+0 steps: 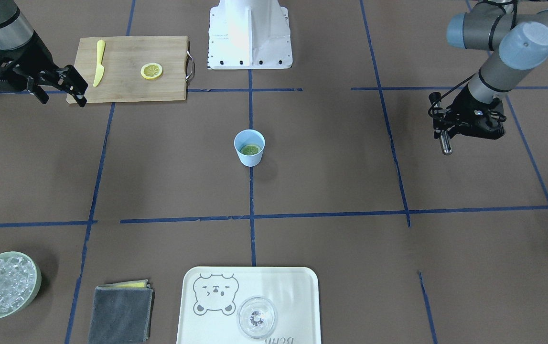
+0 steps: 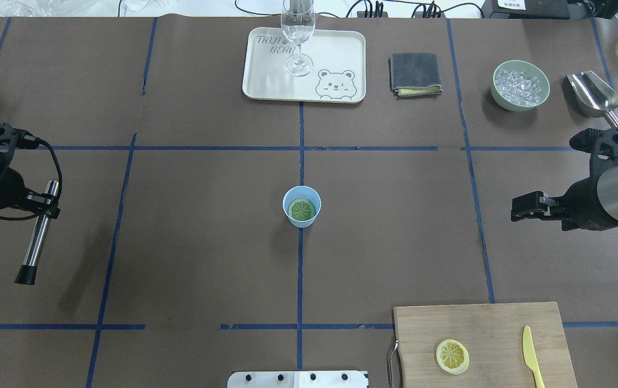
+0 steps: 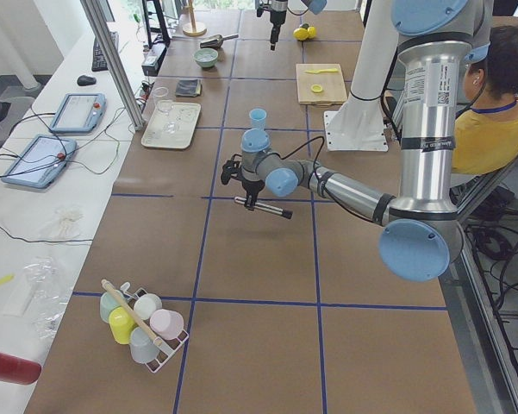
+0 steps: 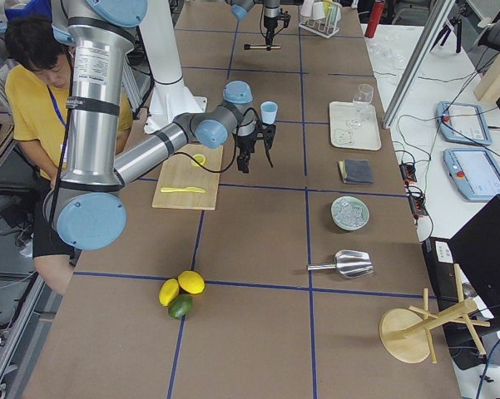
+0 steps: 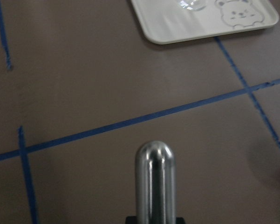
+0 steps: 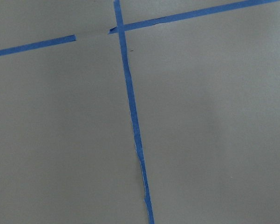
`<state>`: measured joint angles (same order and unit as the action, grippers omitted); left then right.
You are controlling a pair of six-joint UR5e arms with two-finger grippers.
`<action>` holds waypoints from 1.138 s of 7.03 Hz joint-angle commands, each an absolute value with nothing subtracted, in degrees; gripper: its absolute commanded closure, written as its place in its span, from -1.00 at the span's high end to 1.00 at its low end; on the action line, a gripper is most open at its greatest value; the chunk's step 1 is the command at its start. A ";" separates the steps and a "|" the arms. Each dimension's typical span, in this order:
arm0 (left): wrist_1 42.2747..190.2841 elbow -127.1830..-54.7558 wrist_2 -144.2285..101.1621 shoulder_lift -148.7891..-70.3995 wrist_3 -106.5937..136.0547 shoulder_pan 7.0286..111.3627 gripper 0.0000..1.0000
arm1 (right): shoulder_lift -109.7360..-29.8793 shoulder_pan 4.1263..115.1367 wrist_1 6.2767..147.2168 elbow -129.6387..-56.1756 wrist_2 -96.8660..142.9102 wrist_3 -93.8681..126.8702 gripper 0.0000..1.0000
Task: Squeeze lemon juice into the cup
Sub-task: 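Set the muddler upright back on the table and open the left gripper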
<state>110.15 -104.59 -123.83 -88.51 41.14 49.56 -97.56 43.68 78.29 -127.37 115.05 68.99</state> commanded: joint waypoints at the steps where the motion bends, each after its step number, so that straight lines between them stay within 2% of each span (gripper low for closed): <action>1: 109.86 -99.42 -125.16 -89.21 41.57 49.92 -1.00 | -97.47 43.59 78.22 -127.35 115.05 68.99 1.00; 3: 107.33 -96.26 -124.81 -92.70 43.33 49.92 -1.00 | -97.47 43.59 78.22 -127.62 115.05 68.99 1.00; 7: 107.49 -95.01 -124.72 -93.25 42.54 50.71 -1.00 | -97.38 43.59 78.22 -127.79 115.05 68.99 1.00; 8: 107.49 -94.84 -124.72 -93.51 42.54 50.63 -0.52 | -97.38 43.59 78.22 -128.05 115.05 68.99 1.00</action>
